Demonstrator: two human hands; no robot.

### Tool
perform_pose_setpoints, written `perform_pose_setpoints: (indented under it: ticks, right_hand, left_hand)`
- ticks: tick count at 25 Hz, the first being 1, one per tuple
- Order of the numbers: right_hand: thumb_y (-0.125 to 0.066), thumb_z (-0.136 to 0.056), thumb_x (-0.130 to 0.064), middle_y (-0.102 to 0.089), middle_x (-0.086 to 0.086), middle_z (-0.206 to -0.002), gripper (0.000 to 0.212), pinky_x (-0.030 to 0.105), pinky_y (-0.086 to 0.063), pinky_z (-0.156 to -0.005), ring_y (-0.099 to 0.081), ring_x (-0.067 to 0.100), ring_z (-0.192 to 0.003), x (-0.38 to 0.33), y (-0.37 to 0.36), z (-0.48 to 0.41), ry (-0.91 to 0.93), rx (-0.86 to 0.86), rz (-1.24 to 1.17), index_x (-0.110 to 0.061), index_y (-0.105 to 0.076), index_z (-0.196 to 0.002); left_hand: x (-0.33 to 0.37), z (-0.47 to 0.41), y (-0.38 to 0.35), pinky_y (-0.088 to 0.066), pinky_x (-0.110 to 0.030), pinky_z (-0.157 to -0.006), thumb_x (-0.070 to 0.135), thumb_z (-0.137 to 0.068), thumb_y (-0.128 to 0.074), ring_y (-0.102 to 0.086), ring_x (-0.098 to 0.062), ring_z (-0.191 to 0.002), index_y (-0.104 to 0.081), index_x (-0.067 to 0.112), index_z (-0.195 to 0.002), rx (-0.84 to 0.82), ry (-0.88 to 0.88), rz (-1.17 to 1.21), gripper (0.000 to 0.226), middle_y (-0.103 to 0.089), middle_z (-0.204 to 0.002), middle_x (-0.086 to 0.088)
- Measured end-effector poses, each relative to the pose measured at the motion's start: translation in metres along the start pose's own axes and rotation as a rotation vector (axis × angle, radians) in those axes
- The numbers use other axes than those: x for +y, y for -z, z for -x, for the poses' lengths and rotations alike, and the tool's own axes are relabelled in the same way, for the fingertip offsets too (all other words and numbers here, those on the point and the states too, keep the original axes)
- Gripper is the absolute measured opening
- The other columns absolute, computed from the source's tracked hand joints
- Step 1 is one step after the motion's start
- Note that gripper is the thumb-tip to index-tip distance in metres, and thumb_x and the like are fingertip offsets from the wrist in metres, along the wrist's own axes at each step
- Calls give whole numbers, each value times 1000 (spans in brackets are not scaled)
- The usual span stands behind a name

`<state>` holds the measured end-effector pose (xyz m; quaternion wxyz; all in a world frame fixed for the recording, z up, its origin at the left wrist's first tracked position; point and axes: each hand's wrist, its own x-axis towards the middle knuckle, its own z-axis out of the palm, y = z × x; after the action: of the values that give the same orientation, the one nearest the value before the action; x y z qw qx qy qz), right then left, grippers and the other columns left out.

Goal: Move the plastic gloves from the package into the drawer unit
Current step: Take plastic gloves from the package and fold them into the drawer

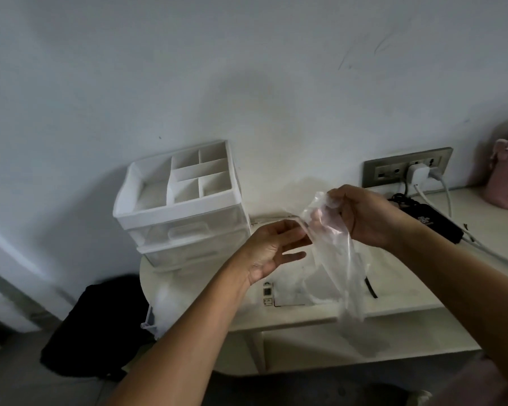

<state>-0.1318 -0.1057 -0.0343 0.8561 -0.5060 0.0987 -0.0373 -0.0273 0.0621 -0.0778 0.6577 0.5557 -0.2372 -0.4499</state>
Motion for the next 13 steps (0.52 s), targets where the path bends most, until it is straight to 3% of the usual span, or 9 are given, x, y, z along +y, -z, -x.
perform_pose_setpoints:
  ticks: [1,3,7,9,11,13]
  right_hand:
    - [-38,-96,-12,-64,13,-73,26,34,-53,-84,-65,22,-72,7,-2,-7,-19,72,12,-6,-56,-78]
    - [-36,-99,-12,-68,17,-75,25,34,-59,-74,-69,23,-68,22,-8,-17,-73,190,10,2,-57,-94]
    - [-37,-99,-8,-58,16,-73,25,30,-59,-62,-65,19,-56,42,-20,-27,-106,229,65,3,-55,-85]
    - [-38,-99,-8,-58,17,-76,26,29,-59,-59,-63,20,-59,43,-24,-28,-116,155,26,2,-57,-85]
    - [-37,-100,-13,-65,17,-80,30,29,-59,-60,-66,22,-65,42,-26,-26,-156,50,-47,3,-61,-91]
    - [-38,-100,-15,-66,15,-80,31,29,-59,-65,-67,21,-67,42,-30,-25,-184,-18,-105,2,-62,-95]
  left_hand:
    - [0,4,1,-54,-40,-87,10,-81,-68,-68,-19,-84,-64,9,-87,62,-2,34,8,-68,-86,-5]
    - [-8,5,0,-57,-34,-78,1,-88,-61,-66,-15,-70,-64,8,-82,188,4,43,9,-65,-76,-4]
    - [-26,-1,-1,-50,-29,-80,13,-93,-56,-61,-11,-81,-59,18,-79,242,14,113,15,-66,-78,4]
    - [-26,0,5,-39,-24,-75,34,-83,-68,-52,-5,-78,-58,25,-76,176,14,178,15,-60,-70,13]
    - [-28,1,12,-34,-22,-75,56,-53,-83,-53,-1,-70,-64,24,-84,40,-5,202,48,-59,-69,14]
    - [-28,3,14,-41,-23,-80,55,-42,-88,-62,-3,-77,-68,19,-91,-40,-72,183,64,-68,-80,9]
